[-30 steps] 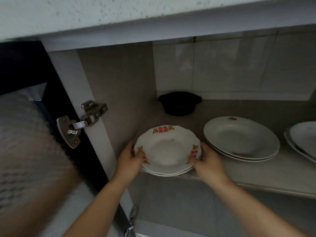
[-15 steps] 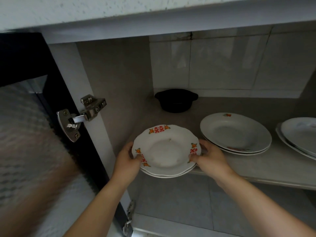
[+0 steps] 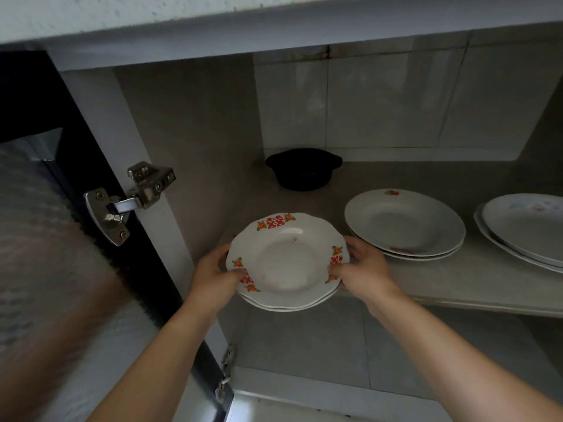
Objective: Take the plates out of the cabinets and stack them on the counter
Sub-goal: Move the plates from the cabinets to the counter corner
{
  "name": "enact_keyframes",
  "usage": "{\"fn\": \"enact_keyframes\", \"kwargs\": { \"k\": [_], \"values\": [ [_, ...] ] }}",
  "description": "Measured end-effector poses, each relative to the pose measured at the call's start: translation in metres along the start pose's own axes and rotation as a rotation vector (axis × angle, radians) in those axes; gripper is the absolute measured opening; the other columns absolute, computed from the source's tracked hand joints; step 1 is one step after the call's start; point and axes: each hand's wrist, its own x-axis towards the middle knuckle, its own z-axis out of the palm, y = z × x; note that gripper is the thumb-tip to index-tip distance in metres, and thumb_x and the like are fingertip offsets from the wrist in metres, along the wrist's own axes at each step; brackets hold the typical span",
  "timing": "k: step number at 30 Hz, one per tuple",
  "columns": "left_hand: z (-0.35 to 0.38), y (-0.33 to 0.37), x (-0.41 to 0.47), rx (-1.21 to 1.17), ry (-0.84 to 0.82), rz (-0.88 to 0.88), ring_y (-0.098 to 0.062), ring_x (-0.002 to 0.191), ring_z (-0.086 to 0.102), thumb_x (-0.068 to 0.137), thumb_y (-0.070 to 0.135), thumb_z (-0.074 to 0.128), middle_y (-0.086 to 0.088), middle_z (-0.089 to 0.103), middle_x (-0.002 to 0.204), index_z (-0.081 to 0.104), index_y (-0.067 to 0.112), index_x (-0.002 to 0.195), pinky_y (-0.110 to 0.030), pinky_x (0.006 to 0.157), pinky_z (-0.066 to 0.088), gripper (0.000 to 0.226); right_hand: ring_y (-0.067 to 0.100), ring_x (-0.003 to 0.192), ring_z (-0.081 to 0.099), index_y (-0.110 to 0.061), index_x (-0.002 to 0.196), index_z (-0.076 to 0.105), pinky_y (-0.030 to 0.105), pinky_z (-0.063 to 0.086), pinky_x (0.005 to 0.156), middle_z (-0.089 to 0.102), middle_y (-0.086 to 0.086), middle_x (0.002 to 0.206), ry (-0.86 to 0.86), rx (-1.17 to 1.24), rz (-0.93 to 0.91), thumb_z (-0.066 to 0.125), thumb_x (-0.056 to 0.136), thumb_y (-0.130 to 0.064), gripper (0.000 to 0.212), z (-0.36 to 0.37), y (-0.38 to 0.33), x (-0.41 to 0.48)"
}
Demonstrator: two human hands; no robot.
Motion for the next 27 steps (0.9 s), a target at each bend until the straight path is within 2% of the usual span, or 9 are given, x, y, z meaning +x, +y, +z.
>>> {"fn": "enact_keyframes", "kwargs": {
  "k": [5, 8, 11, 14, 16, 19, 20, 23, 27],
  "values": [
    [0.004, 0.001, -0.02, 0.029, 0.056, -0.021, -0.022, 0.093, 0.064, 0.073, -0.014, 0.06, 0.005, 0.067, 0.091, 0.063, 0.024, 0.094, -0.04, 0.084, 0.053, 0.043, 0.02, 0.093, 0.063, -0.023, 0.099, 0.057, 0.046, 0.053, 0.088, 0.066, 0.001, 0.1, -0.011, 0.006, -0.009, 0.061, 0.071, 0.018, 0.05, -0.01, -0.004, -0.016],
    [0.009, 0.004, -0.04, 0.009, 0.079, 0.006, -0.009, 0.084, 0.061, 0.076, -0.015, 0.058, 0.01, 0.063, 0.091, 0.06, 0.02, 0.106, -0.028, 0.072, 0.052, 0.046, 0.022, 0.093, 0.064, -0.022, 0.101, 0.057, 0.044, 0.053, 0.088, 0.067, 0.004, 0.101, -0.019, 0.006, -0.011, 0.059, 0.071, 0.021, 0.052, -0.019, -0.001, -0.027],
    [0.016, 0.003, -0.062, 0.029, 0.102, 0.027, -0.006, 0.082, 0.057, 0.077, -0.014, 0.058, 0.012, 0.06, 0.093, 0.058, 0.015, 0.116, -0.021, 0.072, 0.05, 0.049, 0.018, 0.088, 0.063, -0.026, 0.093, 0.057, 0.039, 0.053, 0.086, 0.065, -0.005, 0.089, -0.03, -0.006, -0.003, 0.059, 0.071, 0.021, 0.052, -0.035, 0.006, -0.043],
    [0.023, 0.004, -0.083, 0.127, 0.093, 0.054, 0.001, 0.08, 0.055, 0.075, -0.014, 0.059, 0.002, 0.062, 0.101, 0.059, 0.009, 0.117, 0.001, 0.06, 0.042, 0.048, 0.011, 0.084, 0.061, -0.029, 0.092, 0.056, 0.031, 0.051, 0.082, 0.061, -0.018, 0.083, -0.034, -0.026, 0.026, 0.06, 0.072, 0.02, 0.053, -0.051, 0.008, -0.065],
    [0.025, 0.011, -0.1, 0.165, 0.081, 0.02, 0.006, 0.079, 0.057, 0.074, -0.014, 0.058, 0.007, 0.063, 0.095, 0.06, 0.01, 0.115, 0.0, 0.063, 0.044, 0.047, 0.01, 0.086, 0.062, -0.033, 0.09, 0.057, 0.03, 0.051, 0.082, 0.062, -0.021, 0.086, -0.02, -0.059, 0.067, 0.062, 0.072, 0.018, 0.055, -0.061, 0.003, -0.083],
    [0.021, 0.033, -0.13, 0.14, 0.039, -0.079, -0.014, 0.092, 0.065, 0.073, -0.013, 0.055, 0.001, 0.066, 0.1, 0.06, 0.014, 0.116, -0.029, 0.077, 0.056, 0.05, 0.007, 0.083, 0.064, -0.039, 0.08, 0.06, 0.031, 0.052, 0.08, 0.066, -0.026, 0.078, 0.004, -0.12, 0.136, 0.064, 0.071, 0.014, 0.054, -0.076, -0.02, -0.115],
    [0.019, 0.044, -0.141, 0.138, 0.029, -0.108, -0.016, 0.092, 0.065, 0.072, -0.012, 0.055, 0.0, 0.067, 0.101, 0.06, 0.015, 0.115, -0.031, 0.076, 0.056, 0.051, 0.004, 0.08, 0.063, -0.042, 0.076, 0.06, 0.032, 0.051, 0.078, 0.066, -0.029, 0.072, 0.013, -0.136, 0.163, 0.064, 0.071, 0.013, 0.055, -0.081, -0.032, -0.127],
    [0.01, 0.09, -0.178, 0.126, 0.012, -0.217, -0.006, 0.088, 0.063, 0.075, -0.011, 0.054, 0.009, 0.065, 0.097, 0.058, 0.022, 0.113, -0.013, 0.059, 0.052, 0.05, 0.008, 0.084, 0.066, -0.046, 0.086, 0.061, 0.034, 0.055, 0.079, 0.068, -0.029, 0.082, 0.012, -0.161, 0.249, 0.065, 0.072, 0.009, 0.057, -0.095, -0.077, -0.164],
    [-0.009, 0.158, -0.226, 0.114, 0.002, -0.343, 0.001, 0.08, 0.063, 0.081, -0.009, 0.053, 0.014, 0.063, 0.098, 0.052, 0.021, 0.121, -0.01, 0.052, 0.05, 0.051, 0.011, 0.089, 0.067, -0.042, 0.096, 0.057, 0.038, 0.058, 0.077, 0.068, -0.018, 0.097, 0.013, -0.207, 0.331, 0.063, 0.073, 0.007, 0.055, -0.109, -0.145, -0.211]
  ]
}}
